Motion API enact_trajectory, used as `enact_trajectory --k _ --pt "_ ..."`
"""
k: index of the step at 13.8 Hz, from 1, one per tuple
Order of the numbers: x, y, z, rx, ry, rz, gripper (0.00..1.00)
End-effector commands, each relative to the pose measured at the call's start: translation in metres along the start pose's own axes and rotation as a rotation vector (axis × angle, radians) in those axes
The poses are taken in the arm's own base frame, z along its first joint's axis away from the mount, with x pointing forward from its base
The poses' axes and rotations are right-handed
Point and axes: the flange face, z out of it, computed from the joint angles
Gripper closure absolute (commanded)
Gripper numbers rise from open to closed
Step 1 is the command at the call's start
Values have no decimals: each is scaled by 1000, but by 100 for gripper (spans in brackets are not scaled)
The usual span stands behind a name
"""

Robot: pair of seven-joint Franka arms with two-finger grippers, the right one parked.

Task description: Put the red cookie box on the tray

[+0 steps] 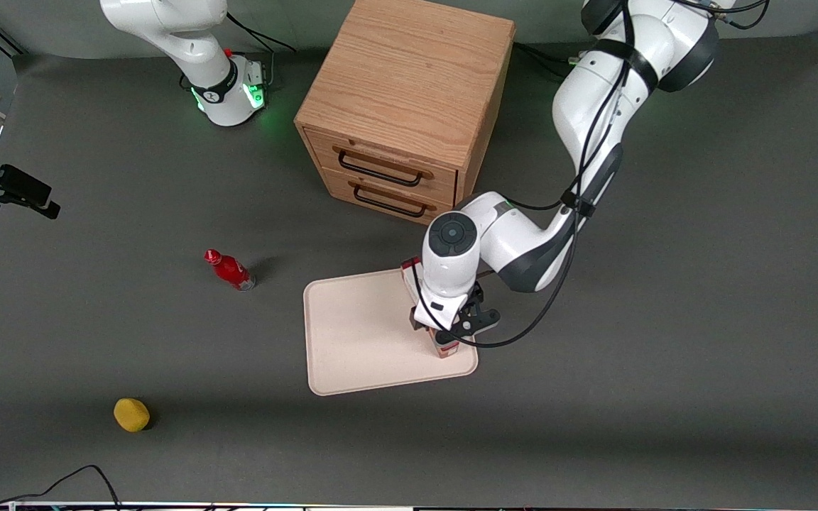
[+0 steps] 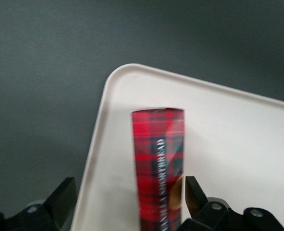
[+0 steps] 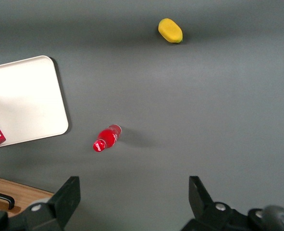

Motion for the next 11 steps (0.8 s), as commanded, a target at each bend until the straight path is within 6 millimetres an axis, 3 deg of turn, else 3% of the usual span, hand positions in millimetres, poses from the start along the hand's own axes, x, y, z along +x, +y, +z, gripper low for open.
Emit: enact_trajectory --k 1,4,7,11 --pt "12 -24 -61 37 -102 66 0" --pt "46 -82 -144 39 -219 233 0" --pt "87 -166 -188 131 -303 367 0" --pt "106 -266 -226 168 -294 434 0"
